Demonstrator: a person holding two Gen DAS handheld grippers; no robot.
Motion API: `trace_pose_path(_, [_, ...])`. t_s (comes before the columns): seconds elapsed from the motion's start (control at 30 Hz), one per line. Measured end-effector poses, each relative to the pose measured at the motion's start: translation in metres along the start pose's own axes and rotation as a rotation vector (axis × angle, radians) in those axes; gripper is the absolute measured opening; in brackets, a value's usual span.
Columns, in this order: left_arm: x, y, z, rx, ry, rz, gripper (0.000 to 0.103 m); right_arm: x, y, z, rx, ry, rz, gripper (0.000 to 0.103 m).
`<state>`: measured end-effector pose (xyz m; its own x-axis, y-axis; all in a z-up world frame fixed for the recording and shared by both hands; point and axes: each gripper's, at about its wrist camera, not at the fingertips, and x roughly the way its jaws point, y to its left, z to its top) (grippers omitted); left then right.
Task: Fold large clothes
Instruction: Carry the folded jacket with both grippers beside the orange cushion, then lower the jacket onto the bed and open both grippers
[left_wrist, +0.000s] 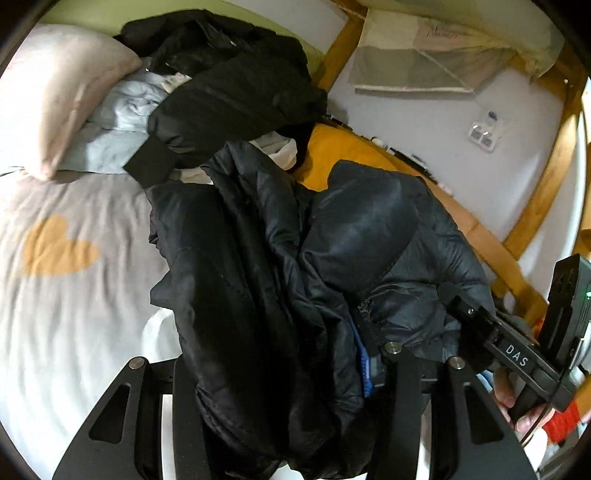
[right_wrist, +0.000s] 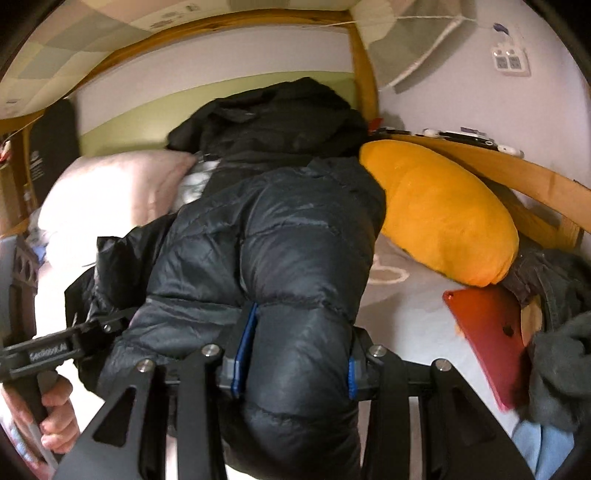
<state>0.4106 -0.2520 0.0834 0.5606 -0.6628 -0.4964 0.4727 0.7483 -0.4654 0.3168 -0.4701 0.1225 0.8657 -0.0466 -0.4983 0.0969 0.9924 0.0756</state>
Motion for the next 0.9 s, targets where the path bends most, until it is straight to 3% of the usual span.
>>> trace_pose_path(0.1, [0.033, 0.008, 0.001, 0.015, 0.011, -0.025, 0.047, 0.024, -0.018, 0.001, 0.032, 0.005, -0.023, 0.036])
trace_pose_path(0.27, [0.083, 0.016, -0.003, 0.065, 0.042, 0.040, 0.049, 0.063, -0.036, -0.010, 0.003, 0.006, -0.107, 0.036])
trace_pose_path(0.37, [0.093, 0.008, -0.006, 0.151, 0.004, 0.086, 0.056, 0.085, -0.045, -0.015, 0.003, 0.017, -0.139, 0.036])
trace_pose_path(0.43, [0.096, 0.012, -0.011, 0.150, -0.004, 0.093, 0.065, 0.086, -0.050, -0.021, 0.024, 0.005, -0.129, 0.040])
trace_pose_path(0.5, [0.098, 0.019, -0.012, 0.116, -0.011, 0.121, 0.080, 0.087, -0.051, -0.028, 0.028, 0.001, -0.144, 0.050])
trace_pose_path(0.57, [0.080, 0.022, -0.015, 0.112, -0.046, 0.134, 0.080, 0.083, -0.048, -0.030, 0.022, -0.019, -0.184, 0.055])
trace_pose_path(0.63, [0.061, 0.016, -0.020, 0.176, -0.100, 0.193, 0.086, 0.072, -0.043, -0.032, 0.027, -0.063, -0.220, 0.061])
trace_pose_path(0.7, [0.041, 0.009, -0.029, 0.252, -0.170, 0.266, 0.098, 0.052, -0.037, -0.035, 0.035, -0.129, -0.207, 0.081])
trace_pose_path(0.8, [0.012, 0.008, -0.045, 0.283, -0.257, 0.311, 0.103, 0.026, -0.022, -0.044, 0.030, -0.212, -0.174, 0.093])
trace_pose_path(0.87, [-0.006, 0.010, -0.057, 0.300, -0.281, 0.305, 0.103, 0.014, -0.009, -0.051, 0.015, -0.264, -0.187, 0.103])
trace_pose_path(0.9, [-0.015, 0.011, -0.063, 0.310, -0.284, 0.305, 0.103, 0.008, -0.004, -0.055, 0.011, -0.294, -0.213, 0.103])
